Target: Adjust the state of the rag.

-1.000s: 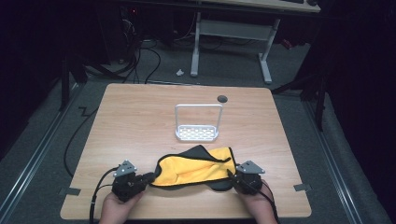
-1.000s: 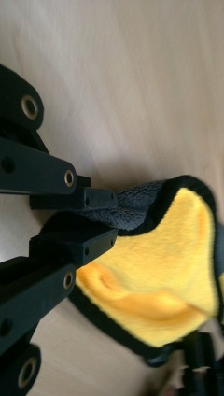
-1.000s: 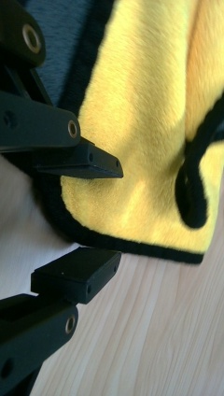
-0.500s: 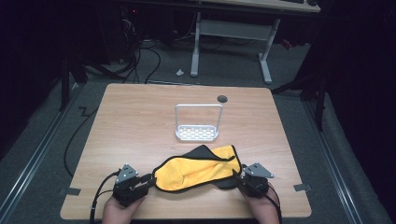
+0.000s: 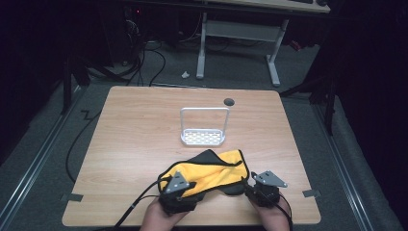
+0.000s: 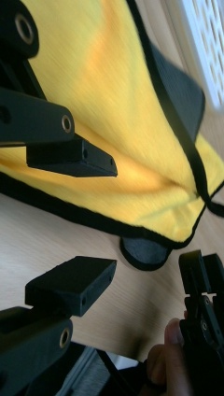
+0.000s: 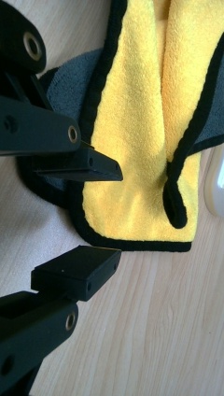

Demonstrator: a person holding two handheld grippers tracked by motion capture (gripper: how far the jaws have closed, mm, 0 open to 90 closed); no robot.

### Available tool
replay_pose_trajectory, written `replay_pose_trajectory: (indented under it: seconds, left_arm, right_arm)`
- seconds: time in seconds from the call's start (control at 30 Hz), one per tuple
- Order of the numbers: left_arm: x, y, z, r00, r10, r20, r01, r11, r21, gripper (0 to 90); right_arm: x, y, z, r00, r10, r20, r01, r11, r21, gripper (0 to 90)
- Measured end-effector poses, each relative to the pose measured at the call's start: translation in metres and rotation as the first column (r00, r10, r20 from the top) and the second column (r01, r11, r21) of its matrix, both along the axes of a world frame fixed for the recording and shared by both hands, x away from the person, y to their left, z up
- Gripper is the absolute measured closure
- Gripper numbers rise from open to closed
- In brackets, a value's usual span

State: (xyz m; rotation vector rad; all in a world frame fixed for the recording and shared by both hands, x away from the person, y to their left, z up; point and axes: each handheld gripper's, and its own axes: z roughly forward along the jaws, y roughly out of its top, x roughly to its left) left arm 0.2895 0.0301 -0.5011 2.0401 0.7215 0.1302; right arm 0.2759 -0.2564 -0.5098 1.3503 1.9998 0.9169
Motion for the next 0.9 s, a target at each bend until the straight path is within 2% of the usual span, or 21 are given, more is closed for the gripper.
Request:
replay_pose_trajectory:
  seconds: [0.07,0.1,0.13,0.17,0.2,0.23,0.3,0.4,0.43,0.47,0.53,0.6,0.67,0.7,0.73,0.8,0.83,0.87,0.9]
  left_arm:
    - [0.005,-0.018,-0.003,0.9999,-0.014,0.003,0.014,0.999,0.043,47.9]
    - [0.007,-0.026,-0.006,0.9999,-0.01,0.005,0.01,0.997,0.077,48.1]
    - [0.011,-0.034,-0.01,1.0,-0.002,0.005,0.001,0.9922,0.125,59.2]
    - [0.013,-0.037,-0.012,0.9999,0.005,0.011,-0.007,0.9896,0.144,59.2]
    - [0.016,-0.038,-0.014,0.9994,0.028,0.021,-0.031,0.988,0.151,68.8]
    - [0.019,-0.036,-0.014,0.999,0.042,0.017,-0.044,0.9888,0.142,76.6]
    - [0.025,-0.027,-0.012,0.9961,0.084,0.028,-0.086,0.9905,0.107,81.7]
    - [0.033,-0.013,-0.004,0.9909,0.131,0.029,-0.133,0.9889,0.067,82.3]
    - [0.034,-0.01,-0.002,0.9892,0.143,0.032,-0.145,0.988,0.054,82.3]
    - [0.035,-0.003,0.001,0.9861,0.162,0.037,-0.163,0.9861,0.031,82.4]
    - [0.037,0.006,0.004,0.9834,0.177,0.037,-0.178,0.984,0.013,82.4]
    - [0.034,0.016,0.006,0.985,0.167,0.043,-0.167,0.9859,-0.01,82.4]
    - [0.028,0.023,0.006,0.9871,0.156,0.037,-0.155,0.9877,-0.019,82.4]
    - [0.025,0.027,0.005,0.9876,0.154,0.03,-0.153,0.9877,-0.033,82.3]
    - [0.021,0.03,0.004,0.9882,0.15,0.028,-0.149,0.9882,-0.034,82.3]
    - [0.011,0.038,-0.001,0.9913,0.131,0.016,-0.131,0.9911,-0.026,82.3]
    - [0.006,0.041,-0.004,0.9926,0.121,0.012,-0.121,0.9926,-0.007,82.3]
    - [0.001,0.044,-0.008,0.9936,0.113,0.007,-0.113,0.9935,0.006,82.3]
    - [-0.002,0.046,-0.01,0.9942,0.108,0.002,-0.108,0.9939,0.021,82.3]
  right_arm:
    - [0.0,0.0,0.0,1.0,0.003,-0.004,-0.003,1.0,0.006,56.4]
    - [-0.001,0.0,-0.001,0.9999,0.008,-0.009,-0.008,0.9999,0.011,56.5]
    - [-0.002,0.002,-0.003,0.9993,0.021,-0.032,-0.021,0.9995,0.025,56.6]
    - [-0.002,0.002,-0.003,0.9993,0.021,-0.032,-0.021,0.9995,0.025,56.6]
    - [-0.002,0.003,-0.004,0.9988,0.029,-0.038,-0.028,0.9991,0.031,56.6]
    - [-0.003,0.005,-0.006,0.9978,0.042,-0.052,-0.04,0.9987,0.032,56.4]
    - [-0.006,0.012,-0.009,0.9947,0.07,-0.076,-0.068,0.9975,0.019,56.2]
    - [-0.006,0.016,-0.011,0.9926,0.087,-0.084,-0.087,0.9962,0.004,55.9]
    - [-0.006,0.018,-0.012,0.9919,0.091,-0.088,-0.093,0.9955,-0.018,55.9]
    - [-0.006,0.02,-0.014,0.9912,0.09,-0.098,-0.093,0.9954,-0.025,55.6]
    - [-0.006,0.02,-0.014,0.9919,0.083,-0.096,-0.086,0.9956,-0.036,55.3]
    - [-0.006,0.02,-0.014,0.9927,0.074,-0.096,-0.079,0.9957,-0.048,55.3]
    - [-0.004,0.017,-0.016,0.9924,0.065,-0.105,-0.069,0.9972,-0.029,58.0]
    - [-0.002,0.015,-0.016,0.9908,0.067,-0.117,-0.068,0.9977,-0.004,69.6]
    - [-0.002,0.015,-0.016,0.9908,0.067,-0.117,-0.068,0.9977,-0.004,69.6]
    - [0.001,0.014,-0.016,0.9922,0.06,-0.109,-0.062,0.9978,-0.023,79.1]
    - [0.005,0.014,-0.016,0.9953,0.033,-0.091,-0.039,0.9975,-0.059,81.6]
    - [0.005,0.014,-0.016,0.9953,0.033,-0.091,-0.039,0.9975,-0.059,81.6]
    - [0.011,0.014,-0.017,0.9974,0.004,-0.072,-0.01,0.9958,-0.091,82.2]
